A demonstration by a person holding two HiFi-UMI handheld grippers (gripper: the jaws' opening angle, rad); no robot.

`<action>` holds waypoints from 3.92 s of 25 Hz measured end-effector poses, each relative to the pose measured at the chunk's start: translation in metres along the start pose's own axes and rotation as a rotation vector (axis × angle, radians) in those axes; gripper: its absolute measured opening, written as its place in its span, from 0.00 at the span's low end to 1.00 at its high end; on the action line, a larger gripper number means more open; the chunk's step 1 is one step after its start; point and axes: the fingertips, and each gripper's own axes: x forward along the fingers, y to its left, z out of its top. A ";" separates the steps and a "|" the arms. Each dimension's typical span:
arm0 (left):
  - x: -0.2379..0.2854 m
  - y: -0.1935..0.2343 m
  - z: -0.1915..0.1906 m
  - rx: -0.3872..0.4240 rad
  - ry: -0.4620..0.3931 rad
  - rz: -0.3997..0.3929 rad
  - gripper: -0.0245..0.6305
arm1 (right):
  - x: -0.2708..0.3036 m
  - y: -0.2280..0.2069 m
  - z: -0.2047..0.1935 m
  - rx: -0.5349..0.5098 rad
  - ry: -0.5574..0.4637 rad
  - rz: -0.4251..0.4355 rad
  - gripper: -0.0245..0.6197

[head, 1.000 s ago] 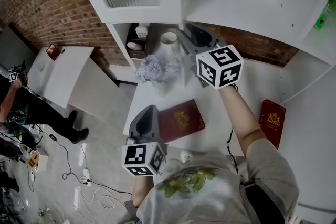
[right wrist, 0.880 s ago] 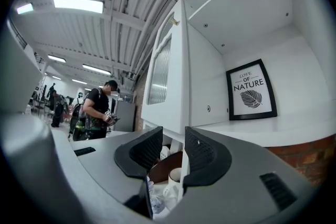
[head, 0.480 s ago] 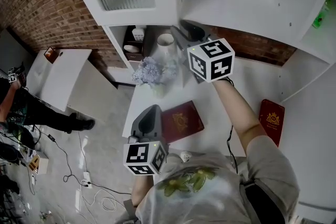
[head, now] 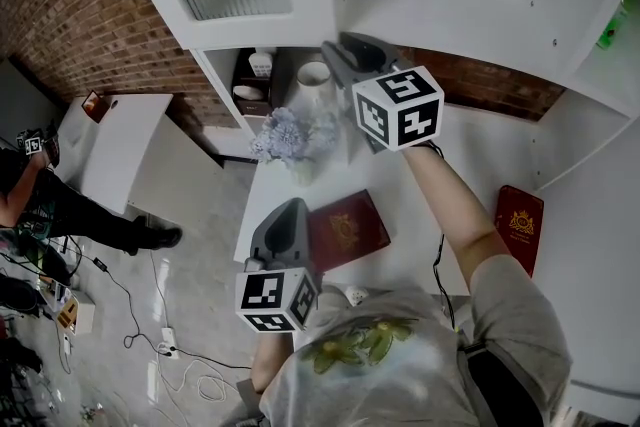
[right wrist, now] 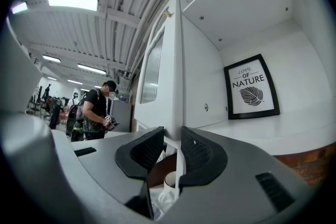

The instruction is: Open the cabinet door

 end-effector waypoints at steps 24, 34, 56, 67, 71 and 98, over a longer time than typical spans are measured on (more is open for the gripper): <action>0.001 -0.002 -0.008 0.005 0.022 -0.022 0.05 | -0.009 0.008 0.001 0.009 -0.034 0.040 0.19; -0.004 -0.004 -0.013 0.001 0.030 -0.025 0.05 | -0.017 0.020 0.001 -0.004 -0.042 0.014 0.18; -0.015 -0.010 -0.018 0.003 0.054 -0.028 0.05 | -0.034 0.048 0.005 -0.045 -0.047 0.017 0.17; -0.015 -0.016 -0.019 0.014 0.075 -0.040 0.05 | -0.040 0.060 0.006 -0.058 -0.051 0.031 0.16; -0.012 -0.016 -0.015 0.027 0.056 -0.040 0.05 | -0.042 0.066 0.007 -0.064 -0.053 0.037 0.16; -0.026 0.019 -0.012 0.010 0.083 -0.009 0.05 | -0.060 0.106 0.009 -0.084 -0.064 0.008 0.15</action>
